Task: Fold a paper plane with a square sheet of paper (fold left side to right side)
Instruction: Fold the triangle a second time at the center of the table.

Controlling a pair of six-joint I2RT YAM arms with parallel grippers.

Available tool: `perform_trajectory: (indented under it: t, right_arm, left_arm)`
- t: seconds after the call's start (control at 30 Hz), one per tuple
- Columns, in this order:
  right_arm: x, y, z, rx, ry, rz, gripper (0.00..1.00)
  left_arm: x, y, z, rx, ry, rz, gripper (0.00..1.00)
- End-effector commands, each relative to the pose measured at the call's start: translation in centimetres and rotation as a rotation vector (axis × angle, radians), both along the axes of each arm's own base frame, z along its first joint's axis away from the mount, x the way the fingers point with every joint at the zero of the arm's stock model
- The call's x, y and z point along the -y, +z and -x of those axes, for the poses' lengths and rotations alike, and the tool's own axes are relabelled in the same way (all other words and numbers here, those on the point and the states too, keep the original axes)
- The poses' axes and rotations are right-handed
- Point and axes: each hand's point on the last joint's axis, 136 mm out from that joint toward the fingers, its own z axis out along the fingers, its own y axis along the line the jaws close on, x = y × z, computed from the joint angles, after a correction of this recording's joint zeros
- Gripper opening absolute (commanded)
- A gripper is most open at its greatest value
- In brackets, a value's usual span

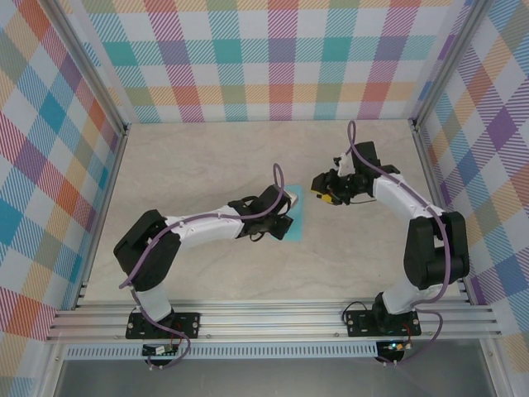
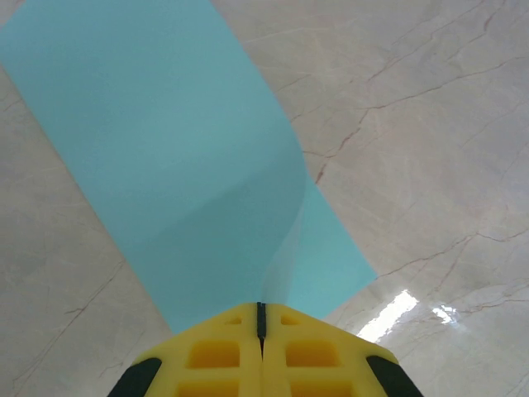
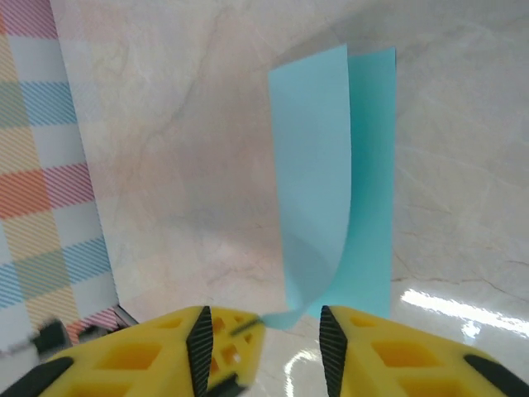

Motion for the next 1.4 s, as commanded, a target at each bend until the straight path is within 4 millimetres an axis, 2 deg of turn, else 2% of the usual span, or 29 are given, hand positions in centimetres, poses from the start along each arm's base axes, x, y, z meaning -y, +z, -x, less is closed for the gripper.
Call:
perform_trajectory:
  t: [0.0,0.13,0.27,0.47,0.63,0.87,1.37]
  right_arm:
    - [-0.8,-1.6,1.9,-0.049,0.041,-0.044,0.29]
    - [-2.0,-4.1,3.5,-0.112,0.070,-0.042,0.19]
    - [-3.2,-6.5,4.5,-0.166,0.096,0.003,0.15]
    - [-4.2,-9.9,5.3,-0.231,0.113,0.077,0.12]
    - [-4.0,-11.7,6.0,-0.275,0.118,0.127,0.11]
    - [-3.5,-13.0,6.9,-0.321,0.128,0.166,0.11]
    - [-3.3,-13.7,7.4,-0.343,0.145,0.192,0.11]
  left_arm:
    - [0.0,1.1,-0.2,-0.041,-0.006,0.089,0.00]
    - [-0.7,1.0,-1.4,-0.055,0.012,0.108,0.00]
    - [-1.1,0.6,-2.4,-0.073,0.024,0.118,0.00]
    - [-1.4,-0.4,-3.2,-0.092,0.038,0.106,0.00]
    - [-1.7,-1.4,-3.7,-0.100,0.054,0.082,0.00]
    - [-1.9,-2.6,-4.7,-0.122,0.080,0.048,0.00]
    - [-2.3,-4.0,-5.6,-0.126,0.102,-0.006,0.00]
